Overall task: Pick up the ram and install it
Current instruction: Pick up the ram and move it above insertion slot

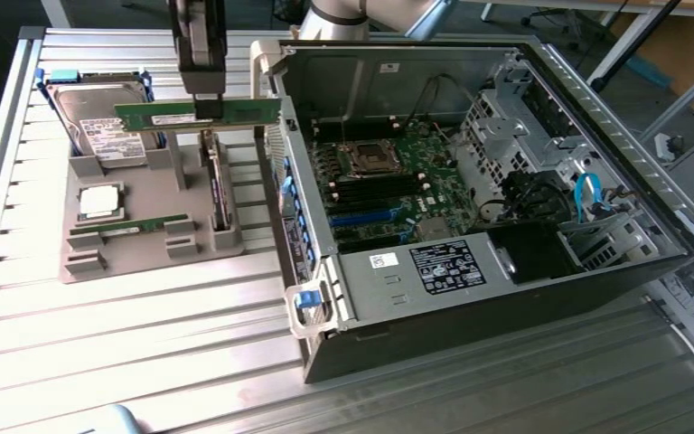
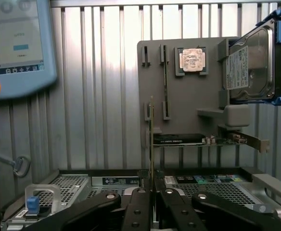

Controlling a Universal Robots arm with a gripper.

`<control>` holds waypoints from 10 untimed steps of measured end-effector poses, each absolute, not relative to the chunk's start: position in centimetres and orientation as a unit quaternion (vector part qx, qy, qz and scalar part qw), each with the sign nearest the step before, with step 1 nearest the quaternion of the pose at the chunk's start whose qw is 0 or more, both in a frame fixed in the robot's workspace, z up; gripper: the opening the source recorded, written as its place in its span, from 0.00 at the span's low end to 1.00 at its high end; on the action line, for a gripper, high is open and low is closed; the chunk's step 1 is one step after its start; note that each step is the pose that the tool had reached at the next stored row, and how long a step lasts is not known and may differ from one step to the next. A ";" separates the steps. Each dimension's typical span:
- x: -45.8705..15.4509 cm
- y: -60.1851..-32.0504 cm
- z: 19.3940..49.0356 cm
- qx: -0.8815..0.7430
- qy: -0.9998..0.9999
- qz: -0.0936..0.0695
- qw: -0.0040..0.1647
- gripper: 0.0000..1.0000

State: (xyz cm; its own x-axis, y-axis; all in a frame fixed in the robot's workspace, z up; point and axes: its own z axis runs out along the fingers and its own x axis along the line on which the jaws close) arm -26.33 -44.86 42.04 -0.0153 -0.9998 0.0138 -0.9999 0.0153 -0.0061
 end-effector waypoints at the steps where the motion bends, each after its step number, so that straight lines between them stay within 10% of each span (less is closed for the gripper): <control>1: -26.3 -44.9 42.0 0.702 -0.712 0.007 0.003 0.13; 10: -25.6 -44.9 42.0 0.702 -0.712 0.007 0.003 0.13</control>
State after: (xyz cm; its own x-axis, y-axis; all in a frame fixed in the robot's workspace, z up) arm -25.59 -44.86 42.04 -0.0153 -0.9998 0.0138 -0.9999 0.0152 -0.0061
